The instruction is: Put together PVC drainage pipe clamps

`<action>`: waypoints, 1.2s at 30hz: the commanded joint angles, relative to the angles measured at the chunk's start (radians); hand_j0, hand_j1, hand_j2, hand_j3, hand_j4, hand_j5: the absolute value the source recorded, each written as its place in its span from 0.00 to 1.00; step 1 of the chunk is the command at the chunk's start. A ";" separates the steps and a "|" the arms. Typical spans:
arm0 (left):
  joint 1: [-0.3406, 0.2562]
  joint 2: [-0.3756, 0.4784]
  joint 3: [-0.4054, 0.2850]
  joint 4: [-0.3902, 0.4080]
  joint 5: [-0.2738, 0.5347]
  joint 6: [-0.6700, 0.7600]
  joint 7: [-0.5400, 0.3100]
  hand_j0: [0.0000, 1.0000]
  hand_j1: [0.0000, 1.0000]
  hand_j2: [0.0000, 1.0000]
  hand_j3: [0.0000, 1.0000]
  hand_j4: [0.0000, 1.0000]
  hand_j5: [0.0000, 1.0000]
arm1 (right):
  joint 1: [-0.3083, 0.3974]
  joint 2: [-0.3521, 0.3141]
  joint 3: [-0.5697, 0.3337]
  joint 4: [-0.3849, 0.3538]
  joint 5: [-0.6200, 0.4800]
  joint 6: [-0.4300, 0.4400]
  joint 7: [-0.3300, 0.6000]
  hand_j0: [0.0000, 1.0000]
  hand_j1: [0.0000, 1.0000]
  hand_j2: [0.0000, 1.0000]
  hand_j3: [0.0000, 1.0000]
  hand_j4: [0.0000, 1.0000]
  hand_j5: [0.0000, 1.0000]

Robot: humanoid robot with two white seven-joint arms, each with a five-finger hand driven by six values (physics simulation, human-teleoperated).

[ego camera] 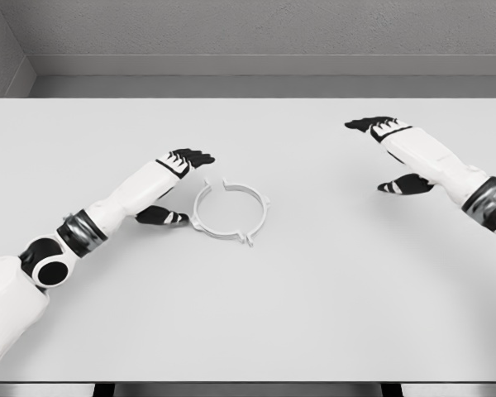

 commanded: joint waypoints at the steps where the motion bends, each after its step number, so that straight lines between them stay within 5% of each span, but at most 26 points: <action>1: 0.000 0.005 0.008 0.007 0.008 0.000 0.001 1.00 1.00 1.00 1.00 1.00 1.00 | 0.000 -0.011 -0.023 -0.008 -0.013 -0.010 0.000 1.00 1.00 1.00 1.00 1.00 1.00; 16: -0.054 -0.030 -0.002 0.068 0.005 0.000 0.001 1.00 1.00 1.00 1.00 1.00 1.00 | 0.005 -0.007 -0.020 -0.008 -0.013 -0.010 0.000 1.00 1.00 1.00 1.00 1.00 1.00; 36: -0.055 -0.053 -0.003 0.093 0.005 0.000 0.001 1.00 1.00 1.00 1.00 1.00 1.00 | 0.002 -0.007 -0.013 -0.007 -0.013 -0.010 0.000 1.00 1.00 1.00 1.00 1.00 1.00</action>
